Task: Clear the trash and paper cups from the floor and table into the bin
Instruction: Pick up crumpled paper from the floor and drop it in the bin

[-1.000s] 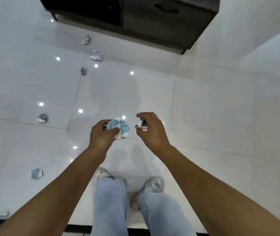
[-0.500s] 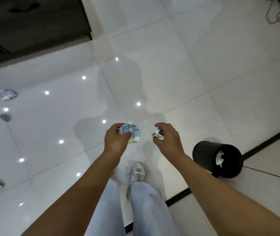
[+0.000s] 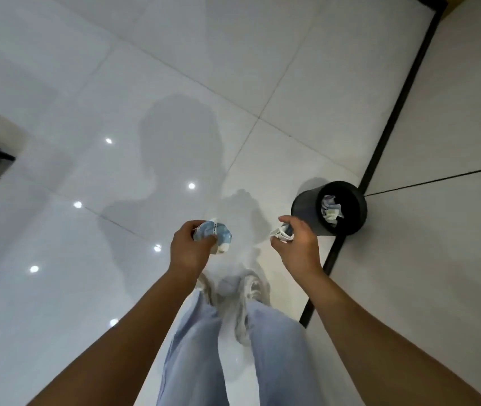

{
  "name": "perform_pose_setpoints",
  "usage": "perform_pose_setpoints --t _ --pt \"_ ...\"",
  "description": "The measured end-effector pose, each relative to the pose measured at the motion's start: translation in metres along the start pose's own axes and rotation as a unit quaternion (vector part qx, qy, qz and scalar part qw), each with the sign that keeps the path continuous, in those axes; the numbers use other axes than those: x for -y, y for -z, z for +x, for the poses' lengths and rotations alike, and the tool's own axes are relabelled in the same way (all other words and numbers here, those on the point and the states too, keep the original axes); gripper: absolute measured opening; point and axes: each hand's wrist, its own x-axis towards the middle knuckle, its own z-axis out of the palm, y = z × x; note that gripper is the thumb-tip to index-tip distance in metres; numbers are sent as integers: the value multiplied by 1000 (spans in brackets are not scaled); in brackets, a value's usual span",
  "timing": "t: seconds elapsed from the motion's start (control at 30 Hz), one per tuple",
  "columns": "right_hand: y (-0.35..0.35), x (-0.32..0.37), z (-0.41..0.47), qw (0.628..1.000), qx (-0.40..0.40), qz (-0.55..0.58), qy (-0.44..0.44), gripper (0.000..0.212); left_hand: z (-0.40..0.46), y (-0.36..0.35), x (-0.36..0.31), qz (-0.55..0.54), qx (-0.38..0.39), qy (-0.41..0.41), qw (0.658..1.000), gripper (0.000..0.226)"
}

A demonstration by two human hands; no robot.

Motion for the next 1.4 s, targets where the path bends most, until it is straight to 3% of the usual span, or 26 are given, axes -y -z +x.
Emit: perform_pose_setpoints --t 0.37,0.63,0.8,0.9,1.23,1.4 --pt "106 -114 88 988 -60 28 -137 40 42 -164 -31 85 59 -7 995 23" --pt "154 -197 197 984 -36 -19 -174 37 81 -303 -43 114 83 9 990 22" --pt "149 -233 247 974 39 -29 -222 56 105 -348 -44 159 94 9 983 24" --pt "154 -244 254 965 28 2 -259 56 113 -367 -47 173 91 23 980 24" --pt "197 -266 237 962 -50 75 -259 41 125 -471 -49 231 156 31 960 34" --pt "207 -281 231 962 -43 71 -261 39 134 -498 -38 307 219 71 923 59"
